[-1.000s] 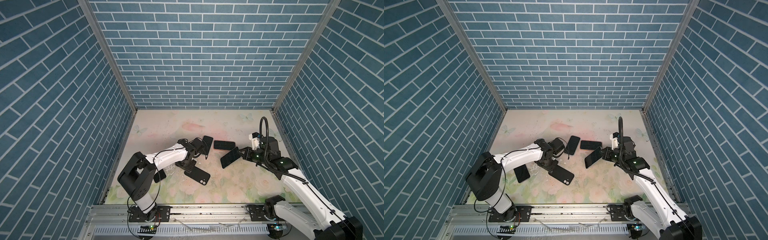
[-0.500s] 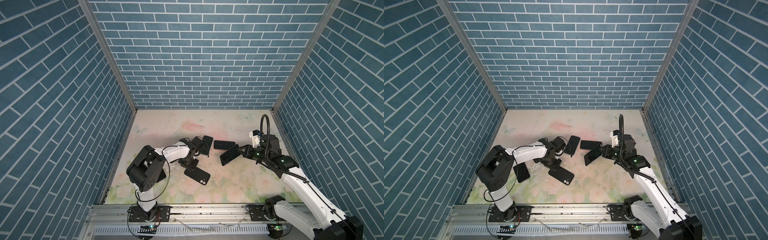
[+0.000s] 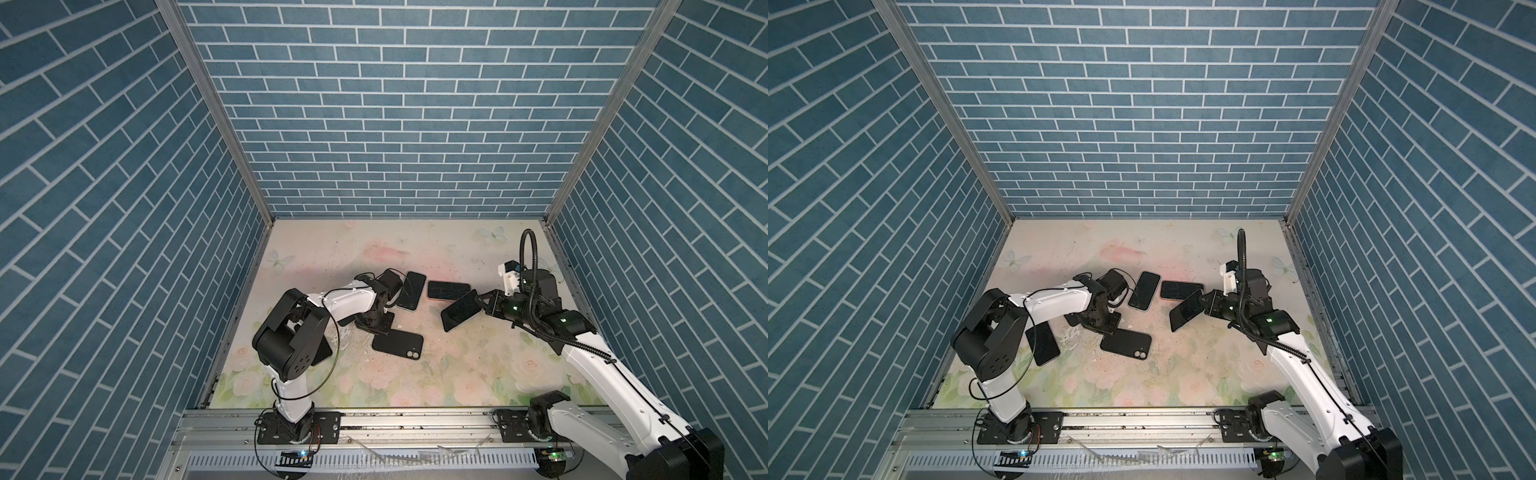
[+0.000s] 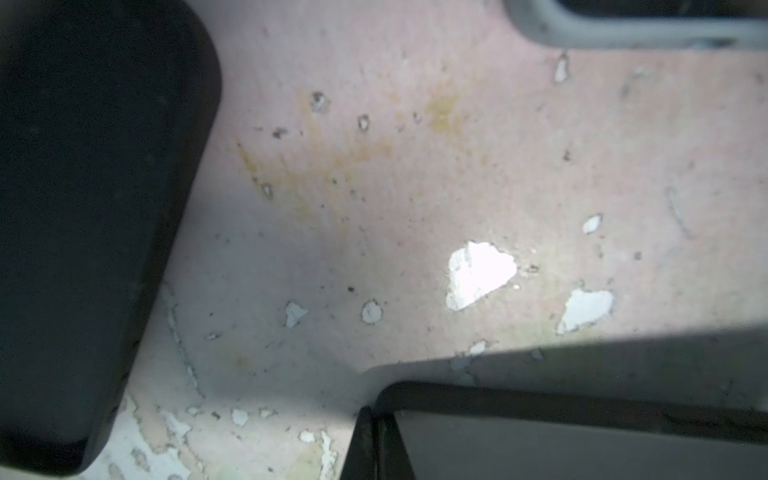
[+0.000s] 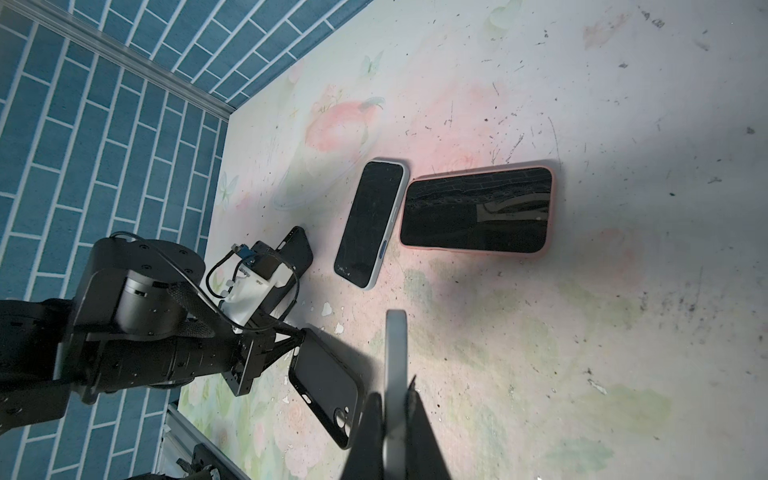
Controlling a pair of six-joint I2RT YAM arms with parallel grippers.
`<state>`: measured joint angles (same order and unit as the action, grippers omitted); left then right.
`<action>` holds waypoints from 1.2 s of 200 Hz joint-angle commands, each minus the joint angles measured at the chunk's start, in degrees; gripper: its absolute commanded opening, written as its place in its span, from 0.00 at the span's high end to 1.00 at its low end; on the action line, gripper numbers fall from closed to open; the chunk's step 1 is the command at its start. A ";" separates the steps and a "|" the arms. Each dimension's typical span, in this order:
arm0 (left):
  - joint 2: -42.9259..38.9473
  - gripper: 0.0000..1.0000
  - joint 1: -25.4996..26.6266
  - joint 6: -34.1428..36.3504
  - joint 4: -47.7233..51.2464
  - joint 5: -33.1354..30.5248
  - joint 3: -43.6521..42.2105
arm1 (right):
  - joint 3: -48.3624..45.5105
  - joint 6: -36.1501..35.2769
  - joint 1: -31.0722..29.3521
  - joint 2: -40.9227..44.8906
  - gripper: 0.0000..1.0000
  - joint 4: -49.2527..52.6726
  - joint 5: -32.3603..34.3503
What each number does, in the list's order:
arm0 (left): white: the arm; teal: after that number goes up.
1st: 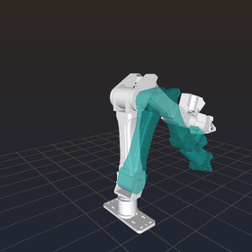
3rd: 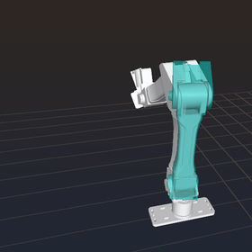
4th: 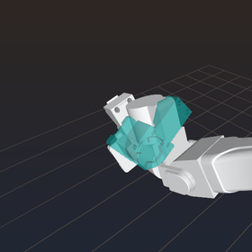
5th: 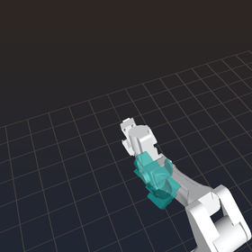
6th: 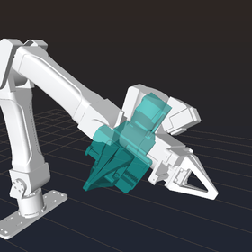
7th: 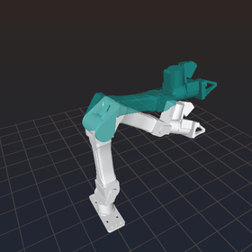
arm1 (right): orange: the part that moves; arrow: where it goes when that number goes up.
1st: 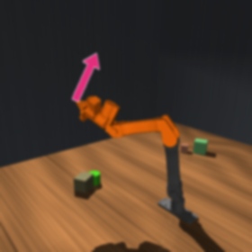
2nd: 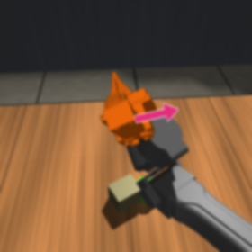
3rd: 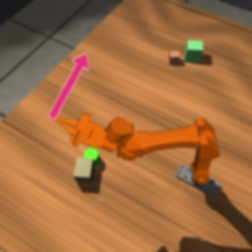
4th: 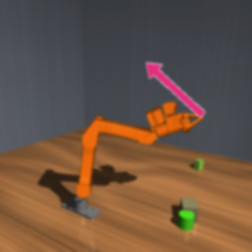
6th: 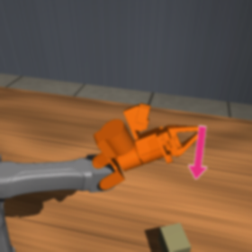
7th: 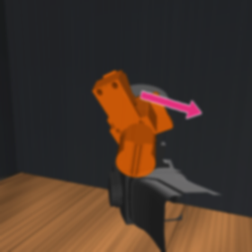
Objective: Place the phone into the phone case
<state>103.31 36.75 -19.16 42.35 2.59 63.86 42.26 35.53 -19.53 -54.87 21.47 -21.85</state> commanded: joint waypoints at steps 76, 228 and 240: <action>4.27 1.00 0.85 -20.10 6.92 -0.31 7.41 | 1.70 -0.41 0.76 -0.38 1.00 -3.88 -2.00; -12.58 0.34 0.32 -21.77 -2.85 2.07 4.77 | -2.83 10.04 -0.73 -3.99 1.00 -18.70 -8.30; -17.04 0.25 -0.77 -22.73 -5.92 3.34 1.38 | -2.73 10.04 -1.81 -4.51 1.00 -19.26 -7.02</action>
<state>93.27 37.71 -41.06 42.30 3.99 70.15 39.55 41.89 -19.94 -58.96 9.04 -28.27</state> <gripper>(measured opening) 0.694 0.103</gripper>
